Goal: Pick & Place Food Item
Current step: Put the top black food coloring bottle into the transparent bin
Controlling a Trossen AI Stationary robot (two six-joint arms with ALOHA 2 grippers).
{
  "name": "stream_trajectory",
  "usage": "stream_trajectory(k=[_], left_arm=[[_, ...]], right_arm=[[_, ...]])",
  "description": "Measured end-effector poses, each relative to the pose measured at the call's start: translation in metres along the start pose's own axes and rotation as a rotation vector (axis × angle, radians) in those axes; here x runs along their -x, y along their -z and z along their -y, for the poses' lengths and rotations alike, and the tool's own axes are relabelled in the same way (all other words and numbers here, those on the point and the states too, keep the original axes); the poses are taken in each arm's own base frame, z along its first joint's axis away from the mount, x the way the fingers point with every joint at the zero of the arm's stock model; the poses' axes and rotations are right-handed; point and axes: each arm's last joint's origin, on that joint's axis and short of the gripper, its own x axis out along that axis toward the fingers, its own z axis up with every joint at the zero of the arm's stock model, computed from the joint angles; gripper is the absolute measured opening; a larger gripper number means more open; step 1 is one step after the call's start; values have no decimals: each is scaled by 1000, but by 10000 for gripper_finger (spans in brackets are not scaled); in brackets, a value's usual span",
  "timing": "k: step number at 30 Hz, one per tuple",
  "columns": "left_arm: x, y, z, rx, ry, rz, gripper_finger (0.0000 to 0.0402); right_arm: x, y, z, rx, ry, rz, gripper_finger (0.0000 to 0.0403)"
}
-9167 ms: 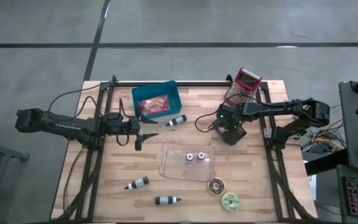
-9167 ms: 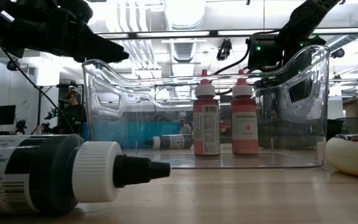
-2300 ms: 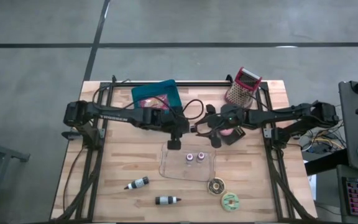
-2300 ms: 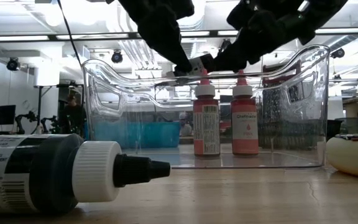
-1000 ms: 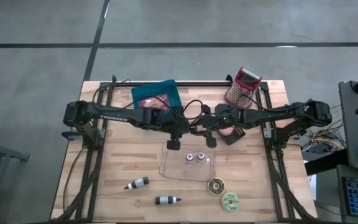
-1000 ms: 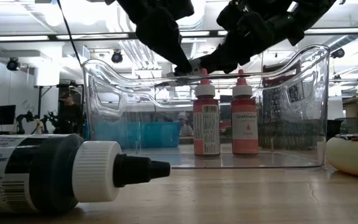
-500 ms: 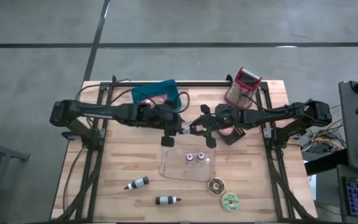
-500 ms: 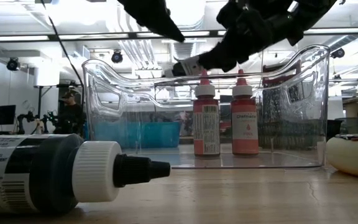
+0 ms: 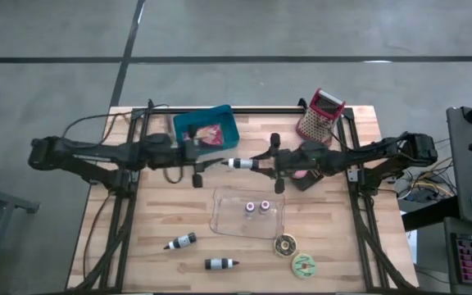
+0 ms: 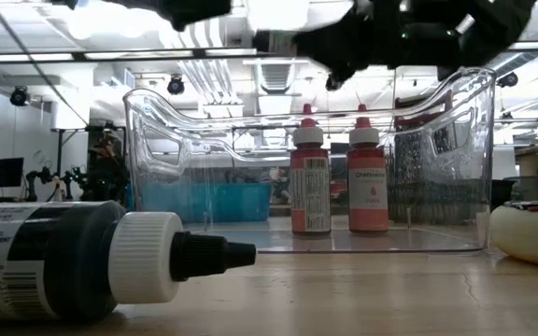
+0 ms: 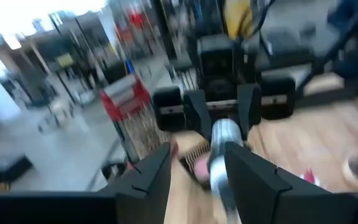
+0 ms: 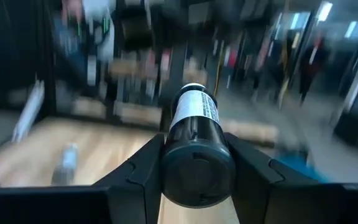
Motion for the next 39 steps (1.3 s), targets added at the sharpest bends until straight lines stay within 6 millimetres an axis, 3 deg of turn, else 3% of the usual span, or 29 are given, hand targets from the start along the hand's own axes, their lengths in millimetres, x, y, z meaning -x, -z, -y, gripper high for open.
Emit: stream_trajectory(k=[5, 8, 16, 19, 28, 39], left_arm=[[16, 21, 4, 27, -44, 151, 151], [19, 27, 6, 34, -28, 209, 151], [10, 23, 8, 42, 20, 237, 151], [11, 22, 8, 41, 27, 239, 151], [30, 24, 8, 29, 64, 242, 151], [39, 52, 18, 84, 78, 520, 151]], right_arm=[[18, 8, -4, 12, 27, 261, 131], [16, 21, -6, 21, 15, 332, 131], [-50, 40, -14, 27, -72, 324, 131], [-64, 41, -14, 26, -83, 342, 131], [-52, 35, -12, 41, -30, 340, 131], [-46, 18, -11, 72, -14, 392, 130]])
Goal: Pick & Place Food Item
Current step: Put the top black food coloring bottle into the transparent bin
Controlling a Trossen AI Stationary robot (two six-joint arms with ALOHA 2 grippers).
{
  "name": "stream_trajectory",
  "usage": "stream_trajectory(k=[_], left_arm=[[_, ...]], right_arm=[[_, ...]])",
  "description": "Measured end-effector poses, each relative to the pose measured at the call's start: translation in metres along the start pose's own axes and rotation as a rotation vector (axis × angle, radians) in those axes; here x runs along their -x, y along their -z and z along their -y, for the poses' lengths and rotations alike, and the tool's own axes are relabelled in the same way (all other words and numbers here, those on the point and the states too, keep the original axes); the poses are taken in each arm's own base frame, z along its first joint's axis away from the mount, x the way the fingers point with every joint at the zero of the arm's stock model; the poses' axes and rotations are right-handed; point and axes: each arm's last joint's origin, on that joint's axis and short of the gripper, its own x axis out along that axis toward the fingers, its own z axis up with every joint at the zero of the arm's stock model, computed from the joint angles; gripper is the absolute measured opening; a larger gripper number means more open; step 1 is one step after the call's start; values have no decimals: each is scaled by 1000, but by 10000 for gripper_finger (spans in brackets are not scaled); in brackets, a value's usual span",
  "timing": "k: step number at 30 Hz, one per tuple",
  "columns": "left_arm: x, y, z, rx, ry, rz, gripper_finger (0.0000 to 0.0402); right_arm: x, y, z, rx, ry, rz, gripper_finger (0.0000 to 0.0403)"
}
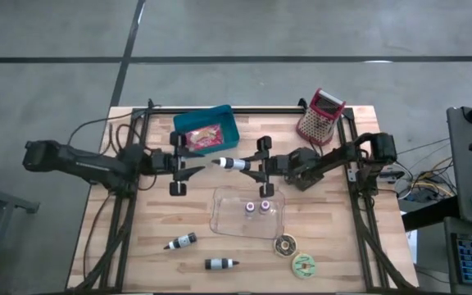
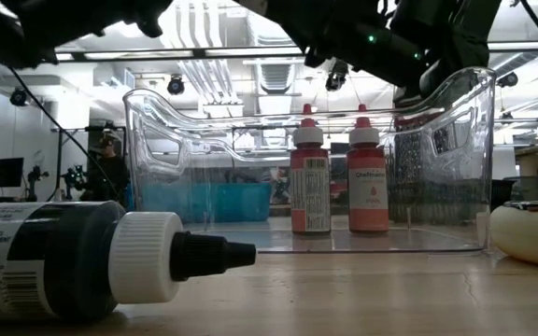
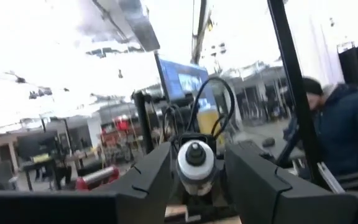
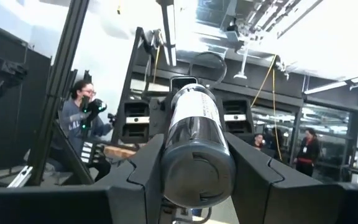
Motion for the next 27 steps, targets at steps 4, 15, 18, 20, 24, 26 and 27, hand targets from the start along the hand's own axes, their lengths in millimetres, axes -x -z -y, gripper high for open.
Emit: stream_trajectory(k=[4, 15, 18, 20, 24, 26, 27], left_arm=[[-2, 11, 2, 20, -4, 17, 151], [-27, 28, 4, 63, -19, 51, 152], [-32, 30, 3, 69, -22, 58, 152], [-36, 32, 3, 73, -17, 52, 152], [-44, 32, 2, 85, -1, 62, 152], [-47, 33, 1, 89, 2, 60, 152], [-49, 34, 1, 91, 4, 62, 152]], right_arm=[[-2, -2, 0, 1, -1, 10, 130], [-7, -5, 2, 1, -6, 32, 130], [-7, -5, 2, 1, -6, 32, 130], [-7, -5, 2, 1, -7, 32, 130], [-7, -5, 1, 0, -9, 33, 130], [-7, -5, 1, 0, -9, 33, 130], [-7, -5, 2, 0, -9, 32, 130]])
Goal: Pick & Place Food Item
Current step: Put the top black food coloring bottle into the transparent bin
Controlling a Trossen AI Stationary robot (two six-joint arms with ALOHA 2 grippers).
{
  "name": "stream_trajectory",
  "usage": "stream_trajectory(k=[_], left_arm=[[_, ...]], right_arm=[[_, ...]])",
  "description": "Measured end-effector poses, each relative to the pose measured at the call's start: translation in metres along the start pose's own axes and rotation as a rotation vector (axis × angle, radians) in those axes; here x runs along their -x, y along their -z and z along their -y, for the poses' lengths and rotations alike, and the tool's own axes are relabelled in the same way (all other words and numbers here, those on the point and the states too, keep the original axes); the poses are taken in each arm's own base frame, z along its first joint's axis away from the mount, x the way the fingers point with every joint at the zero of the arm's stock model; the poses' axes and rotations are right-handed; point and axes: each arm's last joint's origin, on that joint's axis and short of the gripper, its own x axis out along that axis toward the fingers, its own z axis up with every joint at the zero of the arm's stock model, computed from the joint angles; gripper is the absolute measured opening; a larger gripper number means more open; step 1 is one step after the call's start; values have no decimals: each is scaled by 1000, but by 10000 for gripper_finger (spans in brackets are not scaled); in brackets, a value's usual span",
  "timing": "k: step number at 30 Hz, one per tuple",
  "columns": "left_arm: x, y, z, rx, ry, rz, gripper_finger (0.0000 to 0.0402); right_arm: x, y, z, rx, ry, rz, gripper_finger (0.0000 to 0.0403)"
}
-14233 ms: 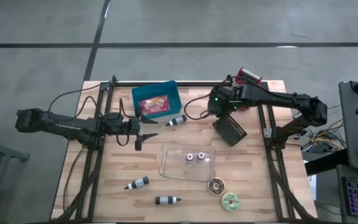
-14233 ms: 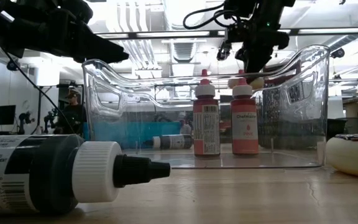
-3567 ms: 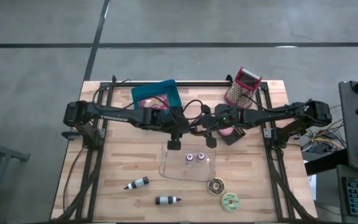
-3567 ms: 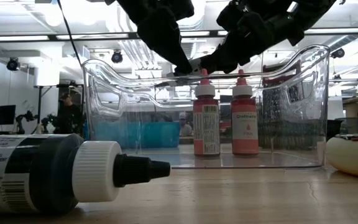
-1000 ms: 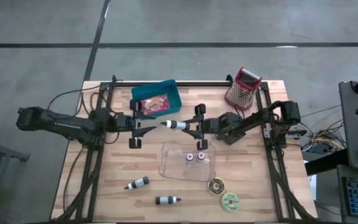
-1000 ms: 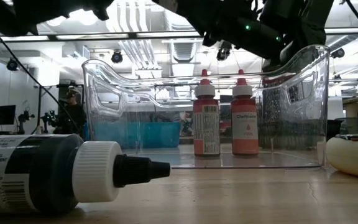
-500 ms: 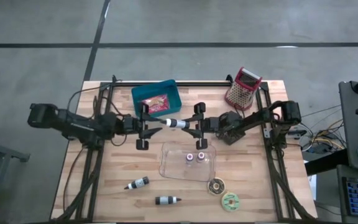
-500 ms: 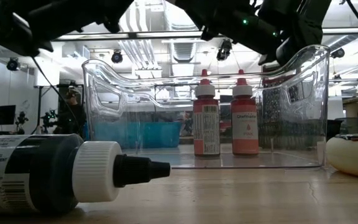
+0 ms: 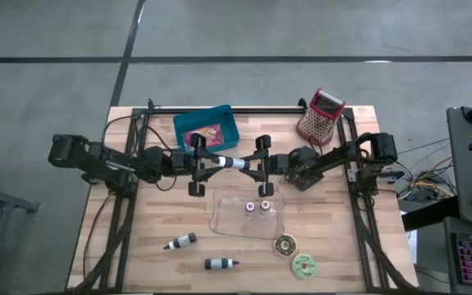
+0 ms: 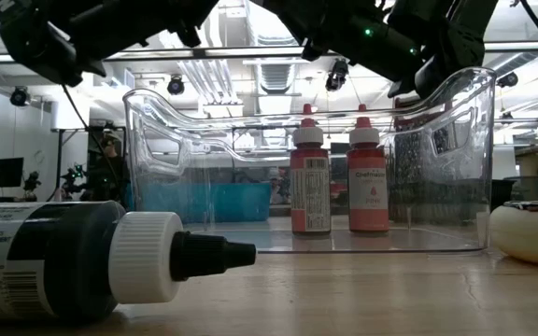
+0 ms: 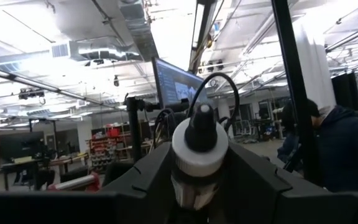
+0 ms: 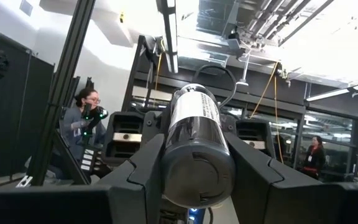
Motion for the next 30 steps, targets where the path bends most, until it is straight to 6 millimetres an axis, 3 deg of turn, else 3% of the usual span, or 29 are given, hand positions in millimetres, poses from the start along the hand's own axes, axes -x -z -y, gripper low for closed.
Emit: stream_trajectory(k=[19, 26, 30], left_arm=[[-19, 5, -2, 9, 17, 39, 150], [-20, 6, -2, -28, 18, 35, 112], [-20, 7, -1, -48, 30, 31, 112]], right_arm=[[-1, -1, 0, -6, -4, 4, 129], [-1, -1, 0, -6, -9, 4, 129], [-1, -1, 0, -2, -11, 5, 129]])
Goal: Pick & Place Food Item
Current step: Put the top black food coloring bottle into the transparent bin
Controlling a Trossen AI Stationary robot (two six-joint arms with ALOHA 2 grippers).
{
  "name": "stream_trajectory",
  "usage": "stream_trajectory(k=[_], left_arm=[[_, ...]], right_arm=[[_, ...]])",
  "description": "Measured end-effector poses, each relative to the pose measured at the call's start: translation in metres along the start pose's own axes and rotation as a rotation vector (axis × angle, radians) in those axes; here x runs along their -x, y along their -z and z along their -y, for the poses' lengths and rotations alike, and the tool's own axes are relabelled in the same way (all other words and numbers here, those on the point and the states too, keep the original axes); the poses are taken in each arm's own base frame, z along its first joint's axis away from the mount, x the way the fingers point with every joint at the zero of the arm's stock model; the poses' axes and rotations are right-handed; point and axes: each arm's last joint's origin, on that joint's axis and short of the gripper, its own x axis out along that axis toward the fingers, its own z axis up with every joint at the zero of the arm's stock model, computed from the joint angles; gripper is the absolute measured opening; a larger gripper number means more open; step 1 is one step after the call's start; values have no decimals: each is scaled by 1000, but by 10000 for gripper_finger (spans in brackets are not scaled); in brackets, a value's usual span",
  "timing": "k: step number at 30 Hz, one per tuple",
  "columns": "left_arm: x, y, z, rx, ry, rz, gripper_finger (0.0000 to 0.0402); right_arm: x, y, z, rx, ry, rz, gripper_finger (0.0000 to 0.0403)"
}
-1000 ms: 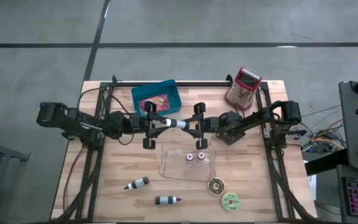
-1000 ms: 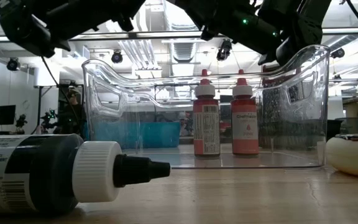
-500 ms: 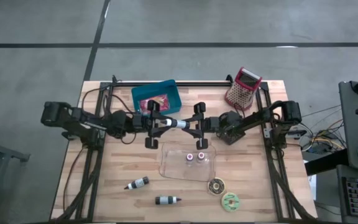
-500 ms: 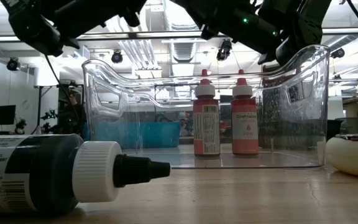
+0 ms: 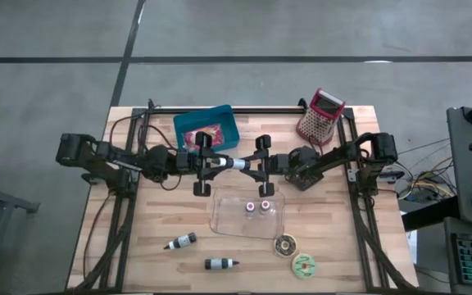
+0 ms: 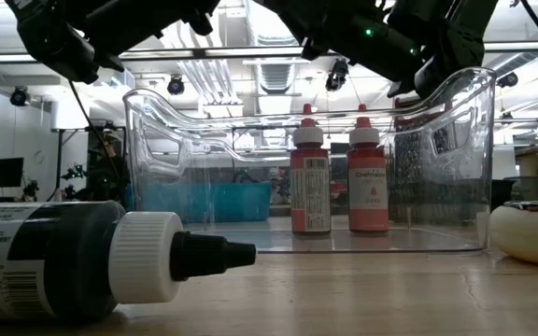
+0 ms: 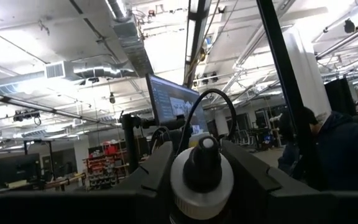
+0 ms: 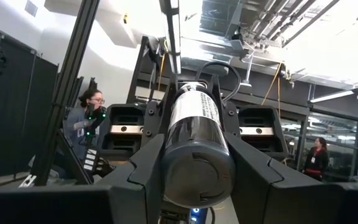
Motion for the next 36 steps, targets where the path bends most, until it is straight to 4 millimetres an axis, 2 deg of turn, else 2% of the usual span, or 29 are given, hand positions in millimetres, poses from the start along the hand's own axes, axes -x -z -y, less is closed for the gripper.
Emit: stream_trajectory(k=[14, 17, 20, 25, 27, 31, 36], left_arm=[[0, 1, 1, -31, 25, -5, 112], [0, 2, 1, -37, 30, -16, 112], [2, 14, 3, -27, 48, -105, 112], [1, 8, 2, -40, 41, -70, 112], [1, 12, 3, -33, 49, -112, 112], [3, 7, 2, -33, 49, -145, 112], [6, 2, 1, -26, 55, -223, 112]], right_arm=[[0, 0, 0, -5, -15, 1, 128], [0, 1, 0, -21, -13, -5, 164], [-1, -2, 0, -44, -10, 8, 216], [-1, 2, -1, -58, -14, -57, 276], [-1, 1, -1, -69, -22, -108, 289], [2, -9, -1, -76, -38, -214, 299], [18, -38, 0, -18, -19, -256, 300]])
